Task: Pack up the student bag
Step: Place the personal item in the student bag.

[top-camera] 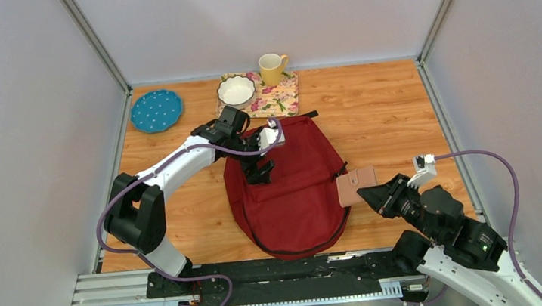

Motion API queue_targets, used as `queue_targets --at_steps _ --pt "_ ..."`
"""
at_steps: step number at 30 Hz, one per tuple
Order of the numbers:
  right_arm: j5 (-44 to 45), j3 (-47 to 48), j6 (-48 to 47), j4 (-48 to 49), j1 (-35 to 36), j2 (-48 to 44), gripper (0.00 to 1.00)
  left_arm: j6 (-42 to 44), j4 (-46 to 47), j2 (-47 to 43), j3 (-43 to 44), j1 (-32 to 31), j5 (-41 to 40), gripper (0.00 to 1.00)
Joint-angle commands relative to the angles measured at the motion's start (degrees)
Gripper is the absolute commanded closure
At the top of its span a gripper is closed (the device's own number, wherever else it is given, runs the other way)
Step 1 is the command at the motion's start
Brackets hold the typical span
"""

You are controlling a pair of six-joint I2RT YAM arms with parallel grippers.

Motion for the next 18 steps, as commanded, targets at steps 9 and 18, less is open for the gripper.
queue_targets --at_steps 9,18 --pt "-0.26 -0.07 0.2 2.95 0.17 0.03 1.0 0.19 0.42 -4.01 -3.06 -0.86 8.24 0.06" --pt "-0.52 0.45 0.03 3.03 0.17 0.29 1.0 3.17 -4.98 0.89 6.13 -0.51 7.53 0.06"
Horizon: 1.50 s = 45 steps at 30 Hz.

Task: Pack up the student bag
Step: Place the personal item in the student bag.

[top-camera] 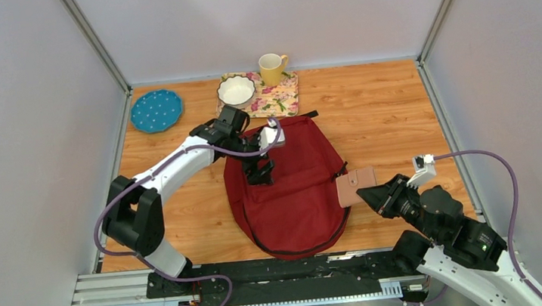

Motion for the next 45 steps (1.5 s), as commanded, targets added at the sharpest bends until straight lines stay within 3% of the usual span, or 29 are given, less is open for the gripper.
queue_targets --at_steps 1,5,8,12,18,26,36,45 --pt "0.13 0.67 0.09 2.79 0.17 0.12 1.0 2.56 -5.27 4.35 7.68 -0.09 3.62 0.06" --pt "0.4 0.85 0.1 2.53 0.17 0.11 1.0 1.94 -5.01 5.16 6.99 -0.53 6.09 0.06" --pt "0.75 0.85 0.01 2.44 0.17 0.2 1.0 2.47 -5.19 4.63 5.85 -1.32 3.64 0.06" --pt "0.58 0.94 -0.43 2.53 0.17 0.9 1.0 0.01 3.22 0.86 2.25 -1.06 -2.16 0.06" --pt "0.49 0.58 -0.35 2.7 0.17 0.82 1.0 -4.65 10.63 -0.47 4.69 1.4 -1.82 0.06" --pt "0.75 0.41 -0.35 2.0 0.17 0.38 1.0 0.36 2.56 6.29 11.03 2.02 -1.91 0.06" --pt "1.1 0.41 -0.35 1.74 0.17 0.38 1.0 6.6 0.96 7.27 3.83 1.93 -8.06 0.08" --pt "0.75 -0.12 -0.17 2.18 0.17 0.64 1.0 6.87 -1.4 5.51 1.62 -0.35 -4.2 0.08"
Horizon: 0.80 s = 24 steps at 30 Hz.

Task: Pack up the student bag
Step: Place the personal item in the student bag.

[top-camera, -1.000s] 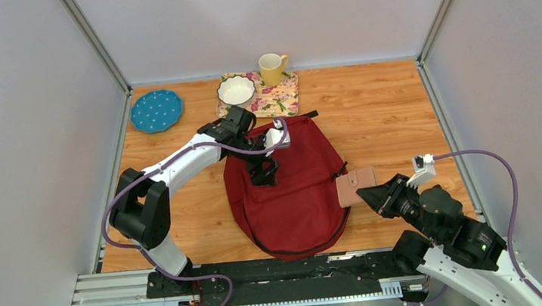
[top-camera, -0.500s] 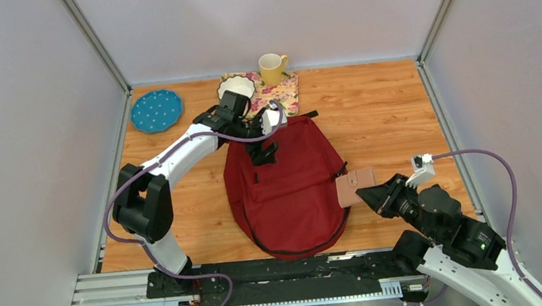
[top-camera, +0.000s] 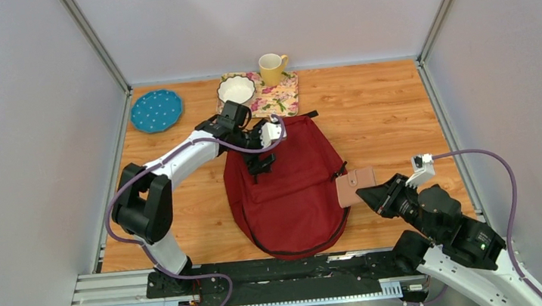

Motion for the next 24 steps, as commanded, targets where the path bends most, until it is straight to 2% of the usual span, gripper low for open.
queue_targets --at_steps 1,7,11,18,22,24 --pt "0.55 -0.21 -0.06 2.22 0.17 -0.23 1.0 1.71 -6.98 -1.31 -2.07 -1.84 2.38 0.08" --pt "0.47 -0.64 0.2 2.31 0.17 -0.41 1.0 1.8 -10.76 -1.84 -2.33 -4.39 5.02 0.1" --pt "0.03 -1.0 0.29 2.49 0.17 -0.41 1.0 1.8 -13.48 -2.54 -1.64 -4.57 9.58 0.1" --pt "-0.06 -1.44 0.73 2.83 0.09 -0.41 1.0 0.13 -12.7 -5.09 -2.07 -5.18 12.75 0.1" --pt "-0.15 -1.35 0.56 2.92 0.08 -0.5 1.0 -2.42 -9.1 -5.79 -4.35 -6.85 9.78 0.1" --pt "-0.15 -1.26 0.38 2.93 0.08 -0.41 1.0 -5.21 -3.75 -6.67 -7.51 -8.69 4.6 0.1"
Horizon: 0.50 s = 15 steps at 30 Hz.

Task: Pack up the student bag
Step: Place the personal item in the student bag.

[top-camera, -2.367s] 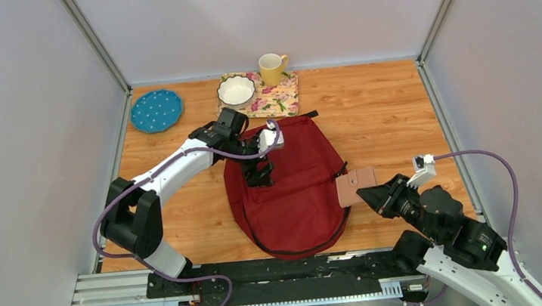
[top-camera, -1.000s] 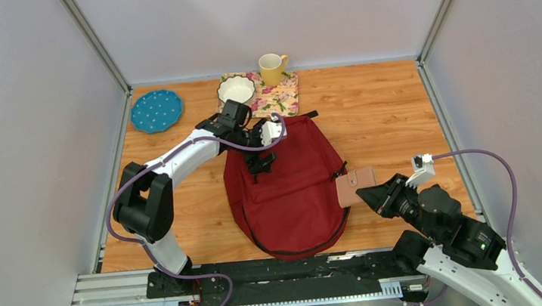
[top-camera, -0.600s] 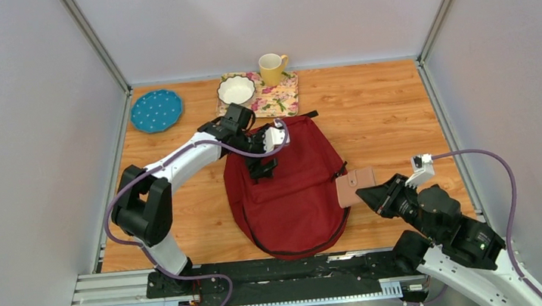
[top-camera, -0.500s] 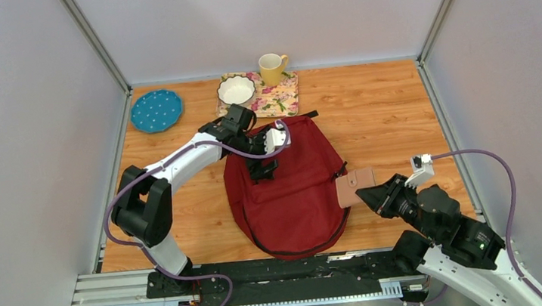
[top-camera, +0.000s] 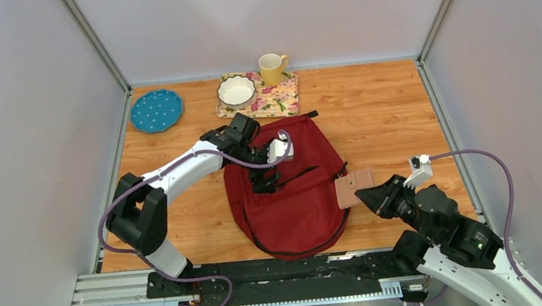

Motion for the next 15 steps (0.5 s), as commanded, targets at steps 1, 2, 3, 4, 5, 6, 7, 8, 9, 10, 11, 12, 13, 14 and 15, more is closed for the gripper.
queue_targets --at_steps 1,2,3,4,5,6,7,8,9,10,11,12,13,14,15 --pt "0.03 -0.08 0.12 2.88 0.17 -0.5 1.0 -5.65 5.57 -3.13 -5.83 -3.82 -3.71 0.1" --pt "0.11 -0.08 0.2 2.79 0.09 -0.58 1.0 -6.7 10.29 -4.09 -8.54 -4.26 -6.77 0.1" --pt "0.11 -0.08 0.12 2.79 0.17 -0.58 1.0 -9.23 12.77 -4.8 -9.96 -4.7 -8.54 0.1" --pt "0.2 -0.08 0.2 2.71 0.09 -0.76 1.0 -10.3 15.32 -5.33 -11.37 -5.66 -10.48 0.1" --pt "0.29 -0.08 0.2 2.62 0.17 -0.85 1.0 -11.62 20.65 -6.64 -14.34 -6.11 -14.93 0.1" --pt "0.2 -0.08 0.2 2.53 0.26 -0.94 1.0 -13.2 23.06 -7.17 -15.76 -6.55 -16.46 0.1" --pt "0.29 -0.17 0.29 2.53 0.17 -1.11 1.0 -13.56 25.17 -7.79 -16.99 -7.51 -17.6 0.1" --pt "0.29 -0.34 0.47 2.53 0.09 -1.02 1.0 -14.7 29.54 -8.58 -19.27 -8.3 -21.36 0.1" --pt "0.2 -0.43 0.38 2.53 0.17 -1.11 1.0 -14.97 31.41 -8.84 -20.25 -9.01 -23.22 0.11" --pt "0.29 -0.34 0.55 2.62 0.09 -1.11 1.0 -14.97 34.21 -9.02 -21.04 -9.88 -24.28 0.13" --pt "0.29 -0.34 0.47 2.62 0.08 -1.11 1.0 -15.84 35.63 -9.11 -22.27 -10.15 -26.73 0.16" --pt "0.46 -0.26 0.47 2.62 0.08 -1.02 1.0 -16.63 36.78 -9.02 -22.63 -10.5 -28.15 0.22" --pt "0.38 -0.26 0.56 2.7 0.17 -1.11 1.0 -17.16 37.57 -9.02 -22.8 -10.51 -29.12 0.33" --pt "0.38 -0.17 0.47 2.62 0.17 -1.11 1.0 -18.3 37.58 -8.85 -22.54 -10.51 -30.43 0.38" --pt "0.29 -0.08 0.38 2.53 0.17 -1.2 1.0 -18.92 37.58 -8.76 -22.37 -10.51 -31.14 0.42"
